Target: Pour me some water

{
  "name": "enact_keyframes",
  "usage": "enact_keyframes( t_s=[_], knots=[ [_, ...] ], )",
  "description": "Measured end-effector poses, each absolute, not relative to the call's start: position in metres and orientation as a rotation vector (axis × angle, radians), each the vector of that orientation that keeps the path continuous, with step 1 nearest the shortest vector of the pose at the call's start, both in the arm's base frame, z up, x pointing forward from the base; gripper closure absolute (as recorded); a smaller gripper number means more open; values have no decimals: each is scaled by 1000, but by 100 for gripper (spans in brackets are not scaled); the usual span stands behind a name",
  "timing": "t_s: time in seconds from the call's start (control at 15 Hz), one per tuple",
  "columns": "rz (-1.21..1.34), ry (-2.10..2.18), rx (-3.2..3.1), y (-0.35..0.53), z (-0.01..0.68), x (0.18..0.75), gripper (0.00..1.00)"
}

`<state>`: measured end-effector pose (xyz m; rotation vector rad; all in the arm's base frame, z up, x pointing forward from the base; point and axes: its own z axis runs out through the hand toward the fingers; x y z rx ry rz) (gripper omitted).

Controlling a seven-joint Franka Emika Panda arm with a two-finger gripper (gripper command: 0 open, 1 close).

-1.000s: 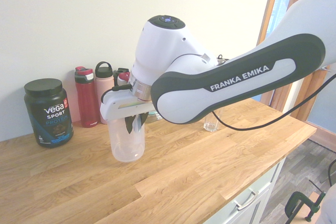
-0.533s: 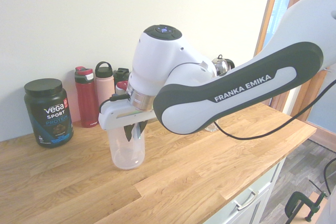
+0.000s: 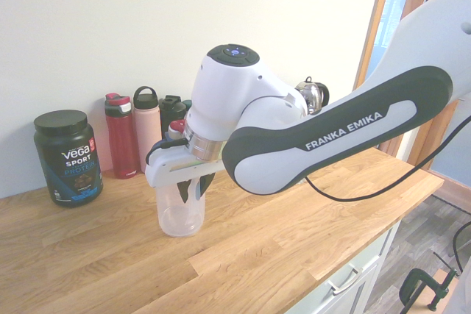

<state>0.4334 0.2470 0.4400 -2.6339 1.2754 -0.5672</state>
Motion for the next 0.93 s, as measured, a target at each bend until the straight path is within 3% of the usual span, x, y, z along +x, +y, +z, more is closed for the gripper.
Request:
enact_keyframes(
  t_s=[0.47,0.93],
  knots=[
    [-474,1049,-2898,229,469,395,0],
    [-368,1119,-3062,102,468,390,0]
  ],
)
